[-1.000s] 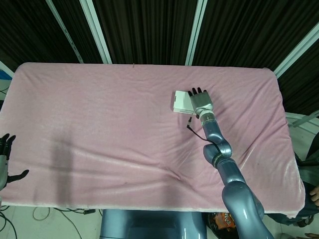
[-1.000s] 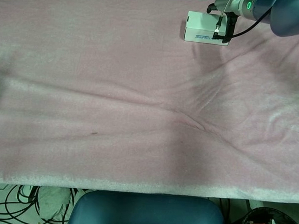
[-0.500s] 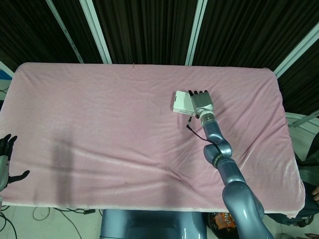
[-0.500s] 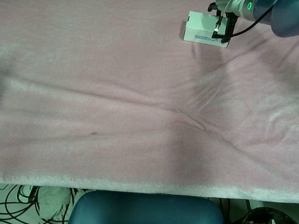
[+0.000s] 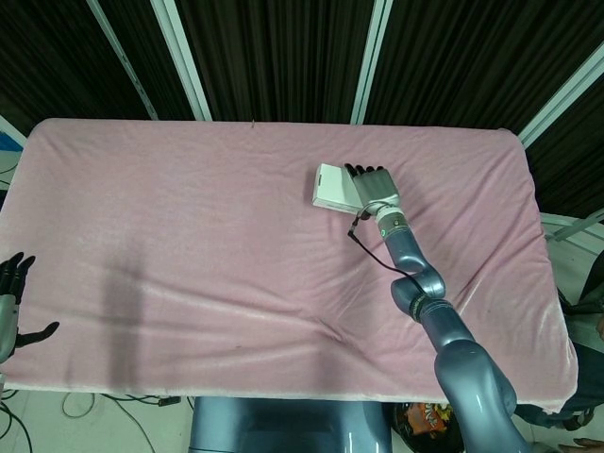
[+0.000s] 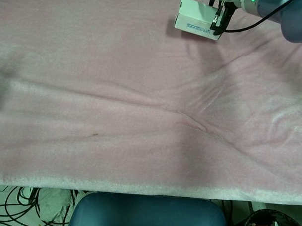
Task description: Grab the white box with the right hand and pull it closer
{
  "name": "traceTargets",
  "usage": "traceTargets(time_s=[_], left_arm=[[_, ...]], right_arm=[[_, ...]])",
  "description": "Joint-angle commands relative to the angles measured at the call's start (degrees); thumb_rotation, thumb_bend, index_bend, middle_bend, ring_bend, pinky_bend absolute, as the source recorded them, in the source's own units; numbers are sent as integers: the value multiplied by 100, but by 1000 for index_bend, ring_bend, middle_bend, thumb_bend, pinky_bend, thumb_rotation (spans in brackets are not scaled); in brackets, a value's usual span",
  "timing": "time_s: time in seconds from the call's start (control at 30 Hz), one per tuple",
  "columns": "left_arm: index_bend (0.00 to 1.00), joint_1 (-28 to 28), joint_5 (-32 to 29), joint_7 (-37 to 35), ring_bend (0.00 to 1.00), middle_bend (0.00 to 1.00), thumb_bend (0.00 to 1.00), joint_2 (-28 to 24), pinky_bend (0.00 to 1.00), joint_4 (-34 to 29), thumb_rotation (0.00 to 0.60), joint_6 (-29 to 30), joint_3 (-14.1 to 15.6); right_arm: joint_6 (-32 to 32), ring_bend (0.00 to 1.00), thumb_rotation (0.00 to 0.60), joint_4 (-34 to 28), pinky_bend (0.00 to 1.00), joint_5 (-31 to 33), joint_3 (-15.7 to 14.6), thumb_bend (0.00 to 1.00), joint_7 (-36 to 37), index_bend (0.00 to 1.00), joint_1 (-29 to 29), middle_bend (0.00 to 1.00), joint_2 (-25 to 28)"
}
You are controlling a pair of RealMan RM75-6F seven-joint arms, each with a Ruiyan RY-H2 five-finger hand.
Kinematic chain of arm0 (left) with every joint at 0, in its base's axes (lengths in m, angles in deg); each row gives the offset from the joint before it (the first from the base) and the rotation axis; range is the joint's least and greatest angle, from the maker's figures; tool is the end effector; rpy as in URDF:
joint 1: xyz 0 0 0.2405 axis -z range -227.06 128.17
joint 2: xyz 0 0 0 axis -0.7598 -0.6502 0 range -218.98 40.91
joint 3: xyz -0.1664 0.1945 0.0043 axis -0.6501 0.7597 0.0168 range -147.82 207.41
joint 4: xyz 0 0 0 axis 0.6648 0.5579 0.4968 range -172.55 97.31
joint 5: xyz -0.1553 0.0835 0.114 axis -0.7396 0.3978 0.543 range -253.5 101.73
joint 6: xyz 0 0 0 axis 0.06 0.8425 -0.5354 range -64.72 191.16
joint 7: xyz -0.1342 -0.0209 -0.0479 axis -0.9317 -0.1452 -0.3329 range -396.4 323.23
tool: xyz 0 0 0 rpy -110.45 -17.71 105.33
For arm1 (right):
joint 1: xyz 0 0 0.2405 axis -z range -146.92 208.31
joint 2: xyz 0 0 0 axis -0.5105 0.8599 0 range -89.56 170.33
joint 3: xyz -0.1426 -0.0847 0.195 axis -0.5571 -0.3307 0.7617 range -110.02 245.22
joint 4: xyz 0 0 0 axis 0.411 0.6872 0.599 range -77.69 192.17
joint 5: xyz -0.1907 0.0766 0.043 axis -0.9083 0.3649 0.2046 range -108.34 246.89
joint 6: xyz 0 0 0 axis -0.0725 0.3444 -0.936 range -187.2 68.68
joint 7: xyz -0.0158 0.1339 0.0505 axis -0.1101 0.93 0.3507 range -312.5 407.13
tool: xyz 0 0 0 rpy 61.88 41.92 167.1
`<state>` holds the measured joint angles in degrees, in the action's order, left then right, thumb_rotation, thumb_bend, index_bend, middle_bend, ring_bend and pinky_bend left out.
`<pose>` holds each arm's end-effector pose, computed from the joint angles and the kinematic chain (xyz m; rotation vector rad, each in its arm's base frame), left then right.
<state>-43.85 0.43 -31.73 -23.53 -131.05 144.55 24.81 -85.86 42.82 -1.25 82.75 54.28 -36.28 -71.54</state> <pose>-0.3253 0.1907 0.1543 -1.2827 -0.9664 -0.7901 -0.1380 -0.5171 -0.0217 1.7554 -0.8245 0.6826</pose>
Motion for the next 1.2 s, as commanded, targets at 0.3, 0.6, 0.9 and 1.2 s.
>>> traceTargets(time_s=[0.3, 0.6, 0.9, 1.2], left_arm=[[0, -29, 514, -265, 0, 0, 0, -34, 0, 150, 600, 207, 130], [0, -51, 823, -405, 0, 0, 0, -37, 0, 268, 600, 369, 205], [0, -56, 1042, -473, 0, 0, 0, -43, 0, 360, 600, 470, 264], [0, -73, 1116, -552, 0, 0, 0, -38, 0, 390, 600, 546, 275]], right_arm=[[-2699, 512, 600, -4697, 257, -347, -256, 445, 83, 0, 1930, 602, 2412], [-4078, 510, 600, -7688, 257, -536, -796, 445, -621, 0, 3298, 598, 3805], [-4699, 510, 600, -8546, 258, -956, -1135, 444, -533, 0, 3971, 598, 4276], [-5204, 510, 600, -9086, 257, -1660, -1482, 445, -423, 0, 4478, 598, 4602]])
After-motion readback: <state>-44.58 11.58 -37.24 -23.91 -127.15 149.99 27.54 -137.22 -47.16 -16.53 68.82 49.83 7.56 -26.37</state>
